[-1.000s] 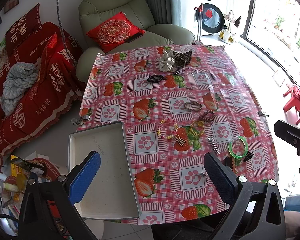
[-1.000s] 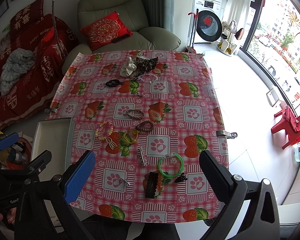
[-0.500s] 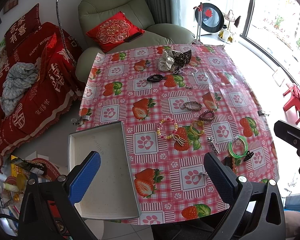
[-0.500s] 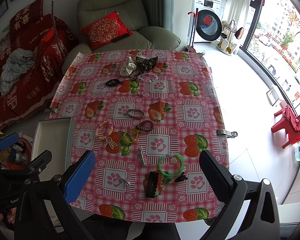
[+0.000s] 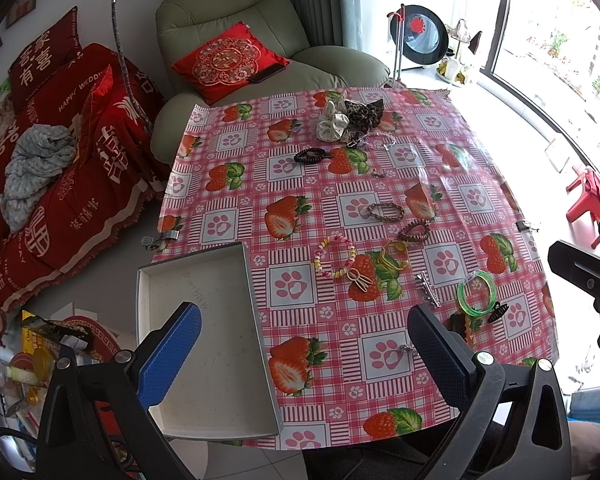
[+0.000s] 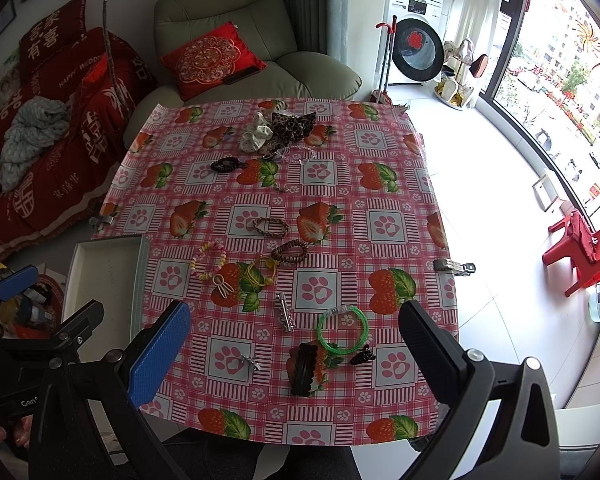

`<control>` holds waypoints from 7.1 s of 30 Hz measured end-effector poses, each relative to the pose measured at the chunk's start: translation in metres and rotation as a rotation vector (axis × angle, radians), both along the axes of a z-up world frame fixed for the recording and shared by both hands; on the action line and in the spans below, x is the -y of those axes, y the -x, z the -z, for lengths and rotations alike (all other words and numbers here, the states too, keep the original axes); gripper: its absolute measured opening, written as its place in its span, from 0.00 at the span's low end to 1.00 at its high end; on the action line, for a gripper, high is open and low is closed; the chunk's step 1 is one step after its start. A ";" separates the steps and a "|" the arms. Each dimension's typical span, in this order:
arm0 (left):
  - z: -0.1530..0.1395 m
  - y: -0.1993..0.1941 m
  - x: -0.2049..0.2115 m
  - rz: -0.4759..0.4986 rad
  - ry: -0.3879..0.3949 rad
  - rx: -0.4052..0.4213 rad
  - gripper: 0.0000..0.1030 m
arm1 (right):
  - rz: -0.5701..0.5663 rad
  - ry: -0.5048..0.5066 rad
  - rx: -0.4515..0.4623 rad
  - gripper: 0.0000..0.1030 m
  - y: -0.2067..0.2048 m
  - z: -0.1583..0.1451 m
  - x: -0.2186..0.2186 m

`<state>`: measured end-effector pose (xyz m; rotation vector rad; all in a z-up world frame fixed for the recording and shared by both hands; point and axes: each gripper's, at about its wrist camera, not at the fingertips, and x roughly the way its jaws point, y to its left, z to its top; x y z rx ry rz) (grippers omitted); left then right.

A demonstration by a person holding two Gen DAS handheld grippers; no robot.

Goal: Organize jewelry

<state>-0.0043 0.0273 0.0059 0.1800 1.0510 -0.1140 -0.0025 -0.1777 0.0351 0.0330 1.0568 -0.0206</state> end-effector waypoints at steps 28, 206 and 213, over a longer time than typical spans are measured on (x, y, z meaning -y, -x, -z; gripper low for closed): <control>0.054 -0.047 -0.023 0.059 0.027 -0.134 1.00 | 0.157 -0.073 -0.126 1.00 -0.006 0.047 0.006; 0.157 -0.101 0.009 0.097 0.031 -0.204 1.00 | 0.189 -0.273 -0.222 1.00 -0.079 0.175 0.028; 0.171 -0.111 0.051 0.141 0.028 -0.236 1.00 | 0.285 -0.204 -0.283 1.00 -0.053 0.195 0.089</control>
